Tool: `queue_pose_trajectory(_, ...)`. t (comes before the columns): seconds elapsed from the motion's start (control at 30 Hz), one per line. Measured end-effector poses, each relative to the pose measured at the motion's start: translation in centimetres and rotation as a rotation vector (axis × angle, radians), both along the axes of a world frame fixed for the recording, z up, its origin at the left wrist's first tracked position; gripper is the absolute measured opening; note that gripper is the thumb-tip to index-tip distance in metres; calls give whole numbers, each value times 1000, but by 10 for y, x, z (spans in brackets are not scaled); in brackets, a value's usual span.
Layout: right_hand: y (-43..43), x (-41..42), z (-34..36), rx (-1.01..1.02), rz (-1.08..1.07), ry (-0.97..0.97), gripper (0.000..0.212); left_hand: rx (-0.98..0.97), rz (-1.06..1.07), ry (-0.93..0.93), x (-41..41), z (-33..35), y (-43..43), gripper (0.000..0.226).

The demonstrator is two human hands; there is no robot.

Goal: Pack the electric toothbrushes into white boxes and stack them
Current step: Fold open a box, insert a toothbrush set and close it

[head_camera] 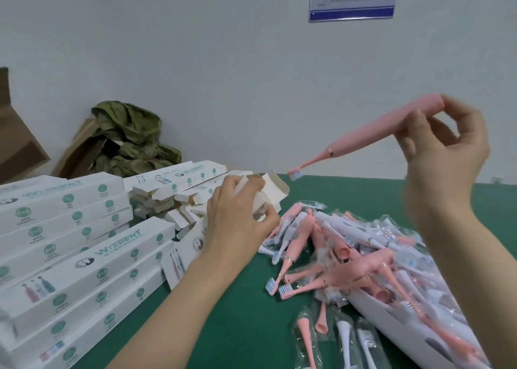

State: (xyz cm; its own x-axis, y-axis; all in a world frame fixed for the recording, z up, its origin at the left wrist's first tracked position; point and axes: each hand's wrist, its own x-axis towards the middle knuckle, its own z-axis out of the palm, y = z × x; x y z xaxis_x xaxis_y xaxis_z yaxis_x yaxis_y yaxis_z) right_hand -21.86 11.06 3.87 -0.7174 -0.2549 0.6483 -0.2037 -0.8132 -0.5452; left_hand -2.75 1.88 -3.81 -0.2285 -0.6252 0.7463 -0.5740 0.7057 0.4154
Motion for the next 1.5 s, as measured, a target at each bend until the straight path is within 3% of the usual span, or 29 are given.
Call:
queue_pose_trajectory(0.33,-17,18,-17,152,114,-38,21,-21,-15,-17,-9,-6,2,43)
queue_pose_trajectory(0.5,-20,38,-25,267,184,203,22,-83,-6,-17,-6,0,6,49)
queue_pose_trajectory(0.67,-21,43,-37,491,51,441,23,-110,-51,40,-7,-2,10,45)
queue_pose_trajectory(0.77,-21,44,-42,676,-61,755,12,-97,-74,57,-6,-6,11,42)
queue_pose_trajectory(0.87,-19,44,-41,836,50,1030,7,-93,-88,29,-5,-7,10,40)
queue_pose_trajectory(0.97,-17,30,-33,835,155,836,12,-94,-87,27,-5,-7,9,37)
queue_pose_trajectory(1.07,-19,4,-34,964,35,709,11,-91,-104,46,-4,-7,8,33)
queue_pose_trajectory(1.13,-22,-6,-44,1165,-50,898,8,-90,-111,51,-3,-7,8,33)
queue_pose_trajectory(1.27,-29,1,-63,1432,157,1248,8,-103,-99,19,-4,-8,9,33)
queue_pose_trajectory(1.4,-32,7,-73,1522,165,1366,5,-111,-98,30,-4,-8,9,33)
queue_pose_trajectory(1.5,-31,5,-70,1490,152,1384,18,-102,-97,31,-4,-8,9,33)
